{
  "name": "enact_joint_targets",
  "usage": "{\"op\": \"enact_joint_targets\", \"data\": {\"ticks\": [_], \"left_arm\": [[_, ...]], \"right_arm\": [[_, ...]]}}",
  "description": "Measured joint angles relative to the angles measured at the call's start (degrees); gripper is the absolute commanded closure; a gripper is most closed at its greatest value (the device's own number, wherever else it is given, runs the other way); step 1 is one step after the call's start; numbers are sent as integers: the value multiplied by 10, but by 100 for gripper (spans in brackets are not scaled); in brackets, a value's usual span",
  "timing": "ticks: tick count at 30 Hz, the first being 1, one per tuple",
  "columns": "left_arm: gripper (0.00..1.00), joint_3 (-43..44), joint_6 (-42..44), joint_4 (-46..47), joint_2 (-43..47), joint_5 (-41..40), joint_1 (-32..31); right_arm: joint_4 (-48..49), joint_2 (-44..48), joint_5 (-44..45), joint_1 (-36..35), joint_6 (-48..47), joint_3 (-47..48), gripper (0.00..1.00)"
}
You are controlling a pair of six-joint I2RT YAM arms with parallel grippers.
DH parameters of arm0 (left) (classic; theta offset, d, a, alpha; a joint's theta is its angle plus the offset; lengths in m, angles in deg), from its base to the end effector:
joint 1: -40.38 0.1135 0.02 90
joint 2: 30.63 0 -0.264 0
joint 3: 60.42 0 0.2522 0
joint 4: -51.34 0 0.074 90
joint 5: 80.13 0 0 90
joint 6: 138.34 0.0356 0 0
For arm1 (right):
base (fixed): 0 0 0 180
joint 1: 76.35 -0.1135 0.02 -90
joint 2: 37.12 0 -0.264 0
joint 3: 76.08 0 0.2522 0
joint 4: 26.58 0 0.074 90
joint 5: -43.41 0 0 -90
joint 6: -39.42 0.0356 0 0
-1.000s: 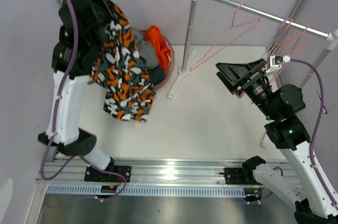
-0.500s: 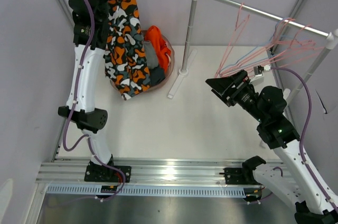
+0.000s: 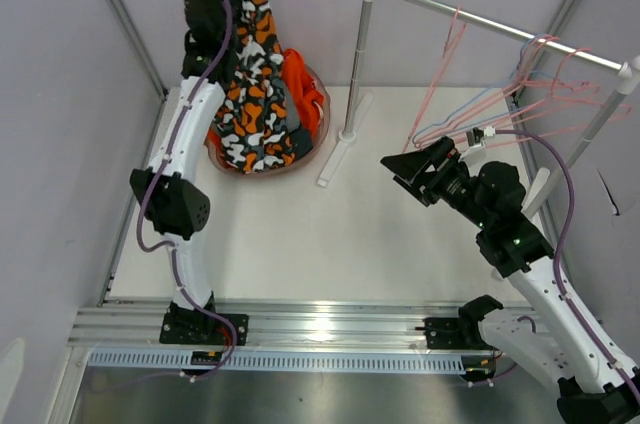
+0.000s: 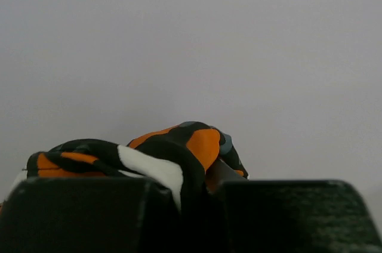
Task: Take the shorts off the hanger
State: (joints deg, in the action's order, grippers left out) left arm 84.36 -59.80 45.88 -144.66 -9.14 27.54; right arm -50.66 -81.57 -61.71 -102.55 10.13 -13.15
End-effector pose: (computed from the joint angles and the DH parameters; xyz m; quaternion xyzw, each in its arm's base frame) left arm 0.4331 -0.0868 0.5296 -0.1331 0.5295 -0.0890 0.8331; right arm 0.1561 0.0872 0.3677 0.1334 0.7275 0.5287 0.4163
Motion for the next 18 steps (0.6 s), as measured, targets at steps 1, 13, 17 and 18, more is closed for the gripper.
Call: {"op": "enact_joint_targets", "data": {"ticks": [1,13,17,18], "left_arm": [[63,-16,-1,-4,-12,-2,0],[1,-153,-41,-157,-35,7,-15],[1,-188,-42,-200,67,8,-34],[1,-188,-42,-206,92,10,-38]], "right_arm": [[0,2,0,0,0,-1,1],[-2,47,2,-4,1,-6,1],[-12,62,8,-6,1,-5,1],[-18,65,9,-6,0,-4,1]]}}
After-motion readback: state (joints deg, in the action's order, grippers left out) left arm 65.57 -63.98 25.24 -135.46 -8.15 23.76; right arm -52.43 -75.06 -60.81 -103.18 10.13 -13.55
